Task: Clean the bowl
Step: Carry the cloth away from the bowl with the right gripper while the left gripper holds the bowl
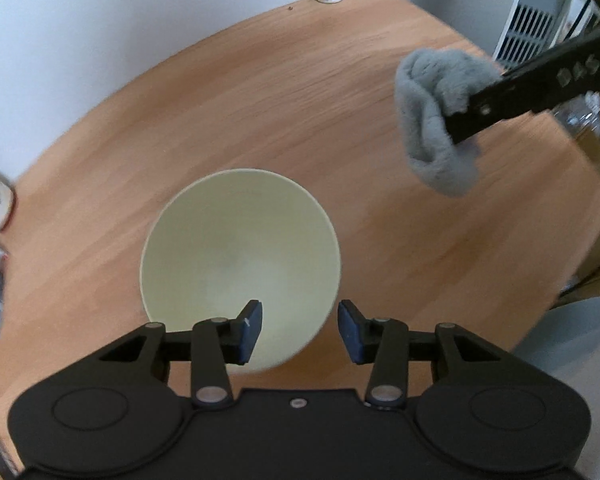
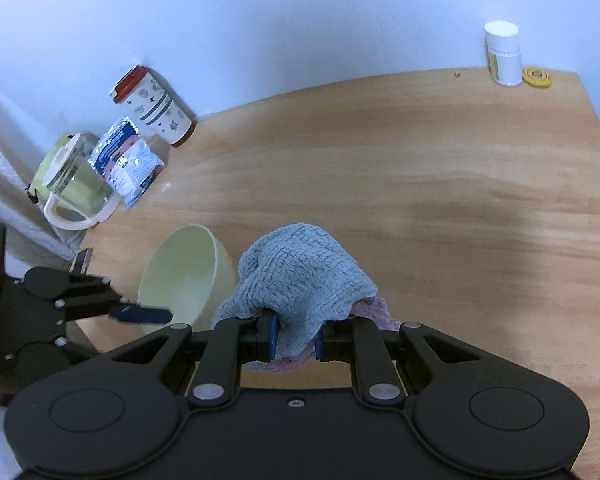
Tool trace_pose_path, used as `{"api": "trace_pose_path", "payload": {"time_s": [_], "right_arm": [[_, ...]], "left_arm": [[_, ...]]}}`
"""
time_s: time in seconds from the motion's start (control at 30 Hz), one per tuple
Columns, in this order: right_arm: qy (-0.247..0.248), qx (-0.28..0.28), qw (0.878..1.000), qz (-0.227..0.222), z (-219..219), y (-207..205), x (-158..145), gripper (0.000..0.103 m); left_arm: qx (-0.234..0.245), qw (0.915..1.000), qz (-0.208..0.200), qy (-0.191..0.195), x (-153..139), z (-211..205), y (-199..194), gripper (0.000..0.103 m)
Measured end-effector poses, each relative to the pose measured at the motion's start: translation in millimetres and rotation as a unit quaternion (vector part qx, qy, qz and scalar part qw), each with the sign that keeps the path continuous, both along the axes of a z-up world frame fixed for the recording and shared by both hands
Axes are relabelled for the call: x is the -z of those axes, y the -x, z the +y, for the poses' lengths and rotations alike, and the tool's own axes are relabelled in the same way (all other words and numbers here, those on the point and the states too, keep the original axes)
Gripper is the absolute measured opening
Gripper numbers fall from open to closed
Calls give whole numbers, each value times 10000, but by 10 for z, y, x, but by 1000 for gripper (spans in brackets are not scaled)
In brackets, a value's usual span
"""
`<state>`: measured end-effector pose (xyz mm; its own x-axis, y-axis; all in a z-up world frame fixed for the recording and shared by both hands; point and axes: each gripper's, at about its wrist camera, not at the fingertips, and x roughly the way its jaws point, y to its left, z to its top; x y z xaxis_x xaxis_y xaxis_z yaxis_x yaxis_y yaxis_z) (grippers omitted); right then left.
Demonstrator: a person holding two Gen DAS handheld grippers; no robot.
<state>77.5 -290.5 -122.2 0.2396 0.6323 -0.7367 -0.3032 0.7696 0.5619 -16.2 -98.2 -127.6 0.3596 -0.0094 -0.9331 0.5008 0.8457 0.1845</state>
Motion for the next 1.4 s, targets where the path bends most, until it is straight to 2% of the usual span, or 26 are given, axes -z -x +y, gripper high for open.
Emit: {"api": "trace_pose_path", "payload": {"time_s": [0.17,0.23,0.27,0.33,0.4,0.53,0.63,0.8,0.93,1.2,1.4], "right_arm": [[-386,45,9988,292,-161,-58,129,19],[-483,9,9982,359,-194,-95,174,19],[-527,-12,9979,389,-207,-115,195,19],[-597,-54,9973,435,-205,-141,224,19],[-635,-152,9969,450,-202,-165,241,19],[-745,-260,9957,492,-173,-166,245,19],[-702,-267,9961,472,-154,-159,252,19],[-641,-149,9969,437,-75,-139,221,19],[-558,-45,9974,443,-7,-88,222,19],[-415,328,9967,620,69,80,350,19],[-359,493,9967,542,120,94,330,22]], "left_arm": [[150,9991,-148,-381,122,-162,34,37],[179,9984,-222,-496,164,-190,46,31],[185,9981,-265,-528,178,-196,50,28],[182,9982,-312,-488,192,-185,54,28],[353,9966,-417,-624,220,-207,80,23],[439,9951,-439,-767,281,-199,96,24],[485,9963,-513,-487,259,-161,59,24],[882,9918,-452,-803,336,-161,67,26],[918,9912,-323,-901,392,-119,23,26],[1124,9901,-248,-800,346,-10,-78,28],[1295,9887,-236,-723,301,17,-59,21]]}}
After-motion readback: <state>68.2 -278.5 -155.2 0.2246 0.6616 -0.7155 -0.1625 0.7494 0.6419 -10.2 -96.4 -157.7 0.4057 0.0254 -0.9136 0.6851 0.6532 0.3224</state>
